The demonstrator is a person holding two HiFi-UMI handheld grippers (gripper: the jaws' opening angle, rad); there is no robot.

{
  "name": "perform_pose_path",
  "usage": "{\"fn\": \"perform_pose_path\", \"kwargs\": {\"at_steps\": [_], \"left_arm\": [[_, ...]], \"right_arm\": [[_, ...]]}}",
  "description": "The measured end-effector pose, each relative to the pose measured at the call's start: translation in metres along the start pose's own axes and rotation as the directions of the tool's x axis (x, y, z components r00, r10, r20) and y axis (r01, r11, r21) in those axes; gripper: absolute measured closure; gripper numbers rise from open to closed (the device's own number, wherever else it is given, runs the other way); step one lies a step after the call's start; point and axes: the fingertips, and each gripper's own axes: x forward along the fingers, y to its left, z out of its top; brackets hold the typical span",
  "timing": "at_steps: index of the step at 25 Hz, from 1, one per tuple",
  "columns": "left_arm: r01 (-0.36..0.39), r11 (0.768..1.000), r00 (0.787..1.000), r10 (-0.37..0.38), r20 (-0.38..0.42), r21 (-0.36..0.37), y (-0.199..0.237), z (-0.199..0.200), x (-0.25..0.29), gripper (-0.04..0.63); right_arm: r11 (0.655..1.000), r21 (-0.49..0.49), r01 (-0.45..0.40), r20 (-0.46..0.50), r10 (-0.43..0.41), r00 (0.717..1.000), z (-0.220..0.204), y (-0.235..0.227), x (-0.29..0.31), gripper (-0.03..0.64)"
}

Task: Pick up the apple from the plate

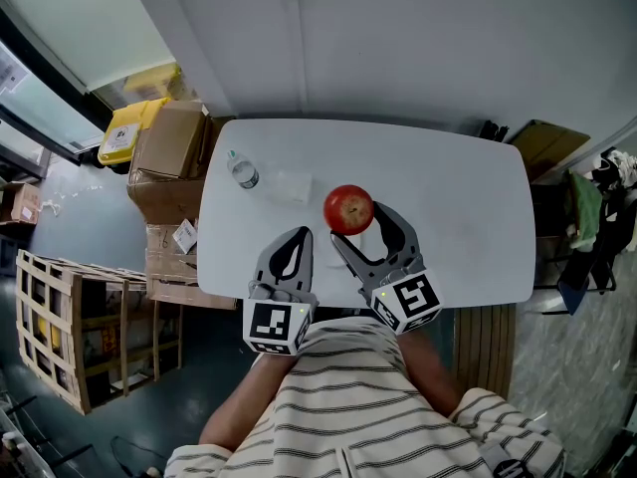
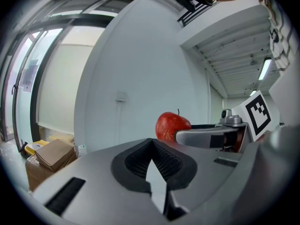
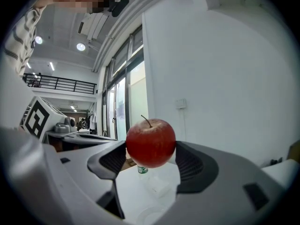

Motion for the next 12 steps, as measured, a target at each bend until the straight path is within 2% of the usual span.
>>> {"fn": "perform_pose_path", "kwargs": {"at_steps": [12], "left_arm": [[0.004, 1.0, 1.0, -0.004, -0.001, 0.0, 0.0009, 0.0007, 0.0022, 0.592]], "right_arm": [[1.0, 0.004, -0.01, 0.018, 0.01, 1.0, 0.0048, 0.0005, 0.0013, 0.284]]}}
